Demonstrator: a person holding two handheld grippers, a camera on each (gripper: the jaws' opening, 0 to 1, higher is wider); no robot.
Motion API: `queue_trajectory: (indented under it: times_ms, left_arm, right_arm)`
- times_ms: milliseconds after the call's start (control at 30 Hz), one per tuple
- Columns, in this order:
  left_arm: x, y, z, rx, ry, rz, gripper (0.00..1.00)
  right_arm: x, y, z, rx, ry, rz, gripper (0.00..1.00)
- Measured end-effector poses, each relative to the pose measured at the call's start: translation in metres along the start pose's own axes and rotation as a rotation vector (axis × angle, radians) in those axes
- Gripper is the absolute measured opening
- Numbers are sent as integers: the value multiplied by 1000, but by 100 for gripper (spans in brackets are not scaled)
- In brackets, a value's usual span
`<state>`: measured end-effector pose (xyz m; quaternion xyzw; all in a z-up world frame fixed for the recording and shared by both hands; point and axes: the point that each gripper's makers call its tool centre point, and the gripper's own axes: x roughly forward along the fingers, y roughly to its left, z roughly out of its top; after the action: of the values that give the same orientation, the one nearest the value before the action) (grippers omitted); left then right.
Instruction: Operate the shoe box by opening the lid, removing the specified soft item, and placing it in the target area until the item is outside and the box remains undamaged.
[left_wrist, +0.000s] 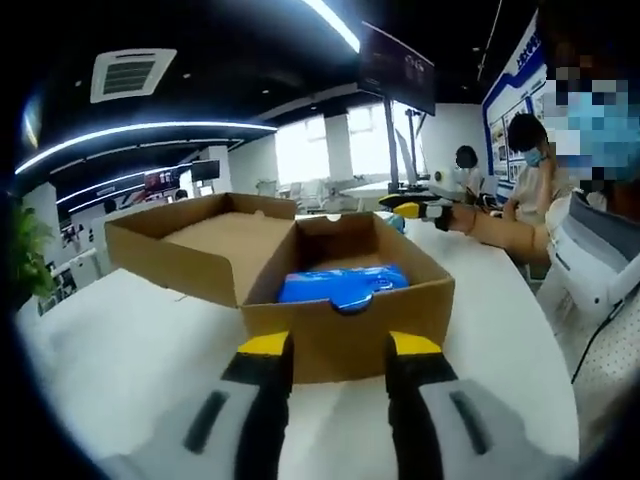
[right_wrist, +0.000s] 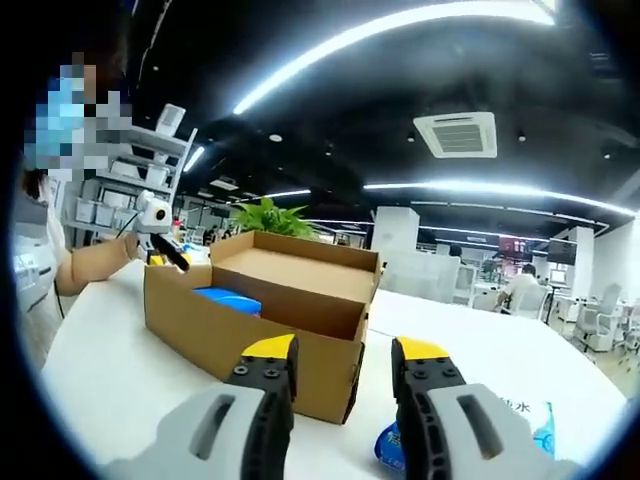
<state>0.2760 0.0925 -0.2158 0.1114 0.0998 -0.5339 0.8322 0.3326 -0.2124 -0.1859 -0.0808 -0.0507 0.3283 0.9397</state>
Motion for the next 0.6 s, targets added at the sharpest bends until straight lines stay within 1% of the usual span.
queue_trajectory:
  times_ms: [67, 167, 267, 367, 433, 600]
  left_arm:
    - [3, -2, -1, -1, 3, 8, 41]
    - [5, -2, -1, -12, -1, 8, 41]
    - [6, 0, -1, -18, -1, 10, 43]
    - [7, 3, -4, -21, 11, 16, 43]
    - [7, 5, -5, -30, 13, 19, 43]
    - [8, 3, -6, -35, 11, 17, 43]
  right_arm:
    - [0, 0, 2, 8, -6, 4, 39]
    - [1, 7, 7, -12, -13, 27, 41]
    - [3, 13, 18, 0, -48, 46, 42]
    - [5, 14, 28, 8, -66, 42, 42]
    - [8, 16, 38, 10, -69, 40, 43]
    - [14, 23, 65, 16, -92, 66, 45]
